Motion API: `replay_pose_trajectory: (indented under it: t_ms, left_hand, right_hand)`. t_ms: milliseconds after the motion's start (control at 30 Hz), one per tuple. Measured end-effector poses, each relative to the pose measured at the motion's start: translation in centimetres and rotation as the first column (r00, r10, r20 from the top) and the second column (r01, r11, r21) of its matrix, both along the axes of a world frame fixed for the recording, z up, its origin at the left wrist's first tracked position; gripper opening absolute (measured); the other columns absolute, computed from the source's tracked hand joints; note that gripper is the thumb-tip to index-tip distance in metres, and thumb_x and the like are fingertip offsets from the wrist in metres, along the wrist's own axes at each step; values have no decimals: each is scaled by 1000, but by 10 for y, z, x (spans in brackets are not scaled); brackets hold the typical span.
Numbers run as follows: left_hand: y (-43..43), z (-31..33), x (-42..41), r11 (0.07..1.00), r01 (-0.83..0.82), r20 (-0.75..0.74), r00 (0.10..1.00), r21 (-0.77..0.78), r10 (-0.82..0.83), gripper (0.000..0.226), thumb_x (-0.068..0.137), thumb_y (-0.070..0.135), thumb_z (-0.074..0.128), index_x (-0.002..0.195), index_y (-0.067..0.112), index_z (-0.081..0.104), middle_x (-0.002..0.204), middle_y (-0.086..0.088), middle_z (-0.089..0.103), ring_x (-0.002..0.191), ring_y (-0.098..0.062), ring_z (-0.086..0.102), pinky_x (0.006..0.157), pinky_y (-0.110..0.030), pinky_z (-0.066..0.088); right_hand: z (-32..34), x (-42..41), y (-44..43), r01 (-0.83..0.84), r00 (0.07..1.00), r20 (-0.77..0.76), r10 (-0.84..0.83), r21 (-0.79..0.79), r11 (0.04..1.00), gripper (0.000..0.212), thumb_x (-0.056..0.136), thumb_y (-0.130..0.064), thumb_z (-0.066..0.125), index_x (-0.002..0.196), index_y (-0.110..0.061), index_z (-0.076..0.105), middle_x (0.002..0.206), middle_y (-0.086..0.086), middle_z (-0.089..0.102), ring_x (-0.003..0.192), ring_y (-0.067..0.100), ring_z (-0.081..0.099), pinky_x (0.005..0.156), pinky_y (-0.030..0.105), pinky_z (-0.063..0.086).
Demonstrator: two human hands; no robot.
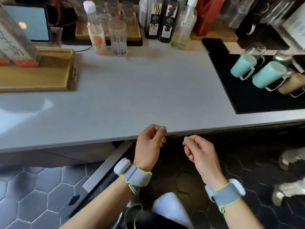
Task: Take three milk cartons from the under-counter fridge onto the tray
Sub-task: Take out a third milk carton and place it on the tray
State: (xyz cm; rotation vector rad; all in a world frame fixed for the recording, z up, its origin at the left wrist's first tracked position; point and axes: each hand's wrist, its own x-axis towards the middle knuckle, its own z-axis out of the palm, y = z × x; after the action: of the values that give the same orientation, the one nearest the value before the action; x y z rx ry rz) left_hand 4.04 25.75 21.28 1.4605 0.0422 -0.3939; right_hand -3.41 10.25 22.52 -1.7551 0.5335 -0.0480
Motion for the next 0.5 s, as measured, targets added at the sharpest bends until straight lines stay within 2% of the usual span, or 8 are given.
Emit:
replay_pose_trajectory:
  t_ms: [133, 267, 400, 500]
  left_hand:
    - [-16, 0, 14, 996, -85, -12, 996, 11, 86, 24, 85, 43, 60, 72, 23, 65, 56, 8, 58, 48, -6, 45, 55, -24, 38]
    - [-33, -2, 18, 968, -248, -5, 969, 49, 248, 27, 90, 37, 61, 80, 13, 66, 56, 8, 58, 48, -6, 45, 55, -24, 38]
    - [-60, -6, 10, 890, -449, -13, 892, 85, 451, 28, 88, 35, 61, 80, 9, 66, 56, 8, 58, 48, -8, 45, 57, -29, 38]
    - [-92, -8, -9, 804, -585, -32, 806, 106, 591, 30, 85, 36, 61, 79, 8, 66, 54, 8, 56, 48, -8, 45, 56, -25, 37]
  right_hand:
    - [-4, 34, -21, -135, 991, -20, 135, -14, 991, 27, 93, -37, 59, 75, -18, 66, 57, -6, 52, 53, 9, 42, 50, 18, 36]
    - [-10, 64, -43, -301, 952, -50, 301, -10, 953, 35, 86, -50, 56, 75, -18, 66, 59, -4, 54, 56, 10, 47, 54, 22, 41]
    - [-18, 86, -70, -484, 873, -60, 484, 3, 875, 29, 95, -38, 57, 77, -17, 67, 61, -3, 57, 57, 9, 49, 56, 23, 43]
    - [-21, 97, -100, -602, 794, -61, 604, 56, 797, 28, 99, -28, 57, 78, -14, 67, 61, -2, 59, 57, 10, 50, 54, 22, 44]
